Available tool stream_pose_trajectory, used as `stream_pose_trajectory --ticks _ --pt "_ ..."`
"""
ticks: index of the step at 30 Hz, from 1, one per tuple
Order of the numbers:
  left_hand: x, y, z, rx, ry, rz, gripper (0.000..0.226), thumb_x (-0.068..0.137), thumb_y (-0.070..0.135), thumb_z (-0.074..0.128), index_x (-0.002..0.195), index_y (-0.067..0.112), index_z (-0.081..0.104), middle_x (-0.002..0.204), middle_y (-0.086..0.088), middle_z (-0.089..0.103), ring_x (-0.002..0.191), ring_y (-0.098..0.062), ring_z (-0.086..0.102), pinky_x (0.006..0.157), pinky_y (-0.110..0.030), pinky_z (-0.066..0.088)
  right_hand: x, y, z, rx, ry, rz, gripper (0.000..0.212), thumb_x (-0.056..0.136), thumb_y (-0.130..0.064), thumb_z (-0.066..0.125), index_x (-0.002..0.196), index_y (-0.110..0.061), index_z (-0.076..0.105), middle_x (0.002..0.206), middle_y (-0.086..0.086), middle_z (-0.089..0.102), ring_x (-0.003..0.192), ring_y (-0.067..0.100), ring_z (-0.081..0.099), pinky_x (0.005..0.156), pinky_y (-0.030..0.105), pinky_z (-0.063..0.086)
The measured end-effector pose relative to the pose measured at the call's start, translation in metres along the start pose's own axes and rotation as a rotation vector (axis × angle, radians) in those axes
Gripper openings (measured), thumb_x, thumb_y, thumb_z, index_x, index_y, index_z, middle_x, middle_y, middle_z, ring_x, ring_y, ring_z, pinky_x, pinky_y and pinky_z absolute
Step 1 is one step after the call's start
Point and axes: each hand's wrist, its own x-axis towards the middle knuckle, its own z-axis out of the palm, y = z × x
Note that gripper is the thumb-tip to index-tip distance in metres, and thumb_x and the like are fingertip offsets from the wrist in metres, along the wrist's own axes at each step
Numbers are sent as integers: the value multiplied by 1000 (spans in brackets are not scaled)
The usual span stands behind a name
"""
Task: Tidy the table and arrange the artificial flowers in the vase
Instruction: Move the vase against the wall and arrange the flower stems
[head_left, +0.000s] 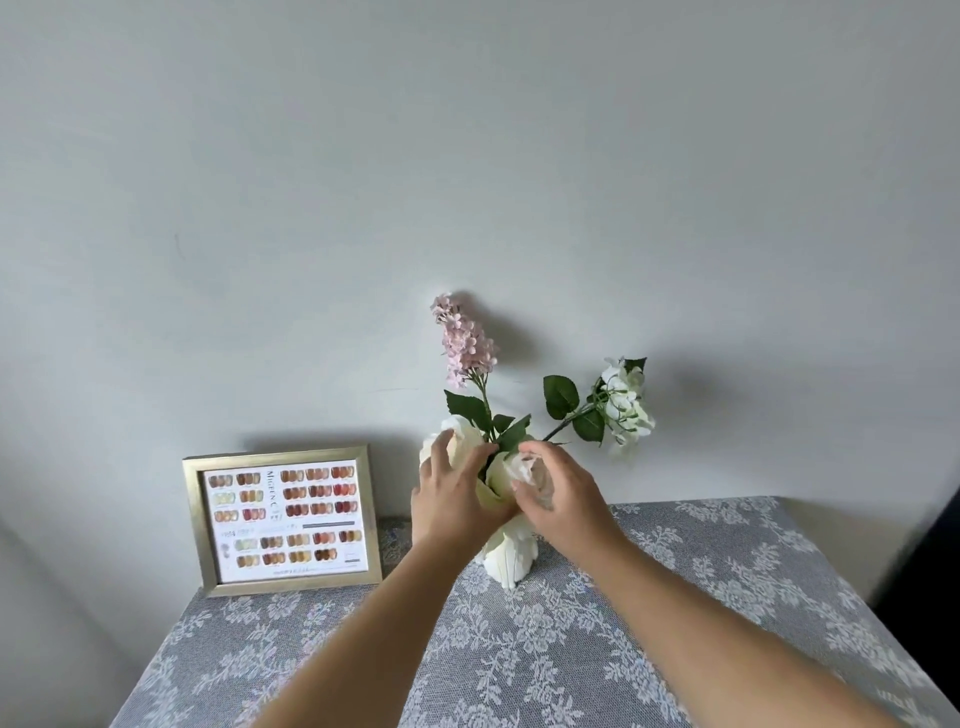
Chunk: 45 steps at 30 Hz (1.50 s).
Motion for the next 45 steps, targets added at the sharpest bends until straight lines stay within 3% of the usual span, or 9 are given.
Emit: stream_pose_trajectory --ticks 4,8,12,15,20,23,28,37,45 --pt "2 1 7 -7 47 -16 56 60 61 66 111 45 51 146 2 22 126 -25 35 91 -42 45 4 4 -10 49 83 7 33 90 -36 50 120 -22 52 110 -11 59 99 4 56 82 18 47" --pt "4 1 9 7 60 -18 55 60 61 68 110 43 55 145 4 22 124 -24 37 91 -40 42 9 12 -17 88 358 211 18 91 -16 52 104 -11 63 99 1 66 85 13 61 72 24 51" --pt "4 -4 11 4 75 -2 54 62 61 68 110 42 56 146 3 23 123 -25 39 91 -39 42 20 10 -29 -139 591 141 9 81 -4 62 88 -5 68 81 9 65 66 19 55 58 28 46" --pt "4 -5 11 5 87 2 54 61 60 69 110 42 57 146 2 24 122 -25 40 91 -40 42 40 10 -54 -293 756 122 21 77 -14 69 96 -8 65 93 11 62 83 27 55 67 27 38" --pt "4 -4 11 2 94 2 55 61 61 69 111 42 57 146 3 24 122 -24 40 92 -40 43 73 35 -80 -95 354 509 73 71 -42 73 132 -16 40 137 9 38 118 27 43 98 36 35" --pt "3 -5 12 4 93 -1 54 61 62 69 110 43 56 146 4 24 122 -23 39 92 -40 43 81 41 -79 138 287 584 53 71 -32 76 116 -19 51 122 8 55 100 22 57 88 36 48" --pt "3 -6 13 7 93 -9 56 61 62 68 112 43 56 146 3 24 122 -23 40 92 -41 44 80 28 -69 128 327 417 18 73 -18 75 84 -13 61 80 3 66 71 19 60 58 22 44" --pt "5 -2 13 18 90 -28 54 60 64 66 109 45 55 146 4 23 123 -25 39 89 -40 44 68 -18 -45 -163 289 61 21 73 -16 73 91 -10 63 89 7 66 78 24 62 68 35 51" --pt "5 -5 13 11 102 -48 58 58 65 65 111 46 53 146 5 23 123 -24 39 90 -39 43 59 -39 -31 -281 221 -64 19 76 -14 70 94 -12 64 85 3 68 65 15 52 58 21 33"
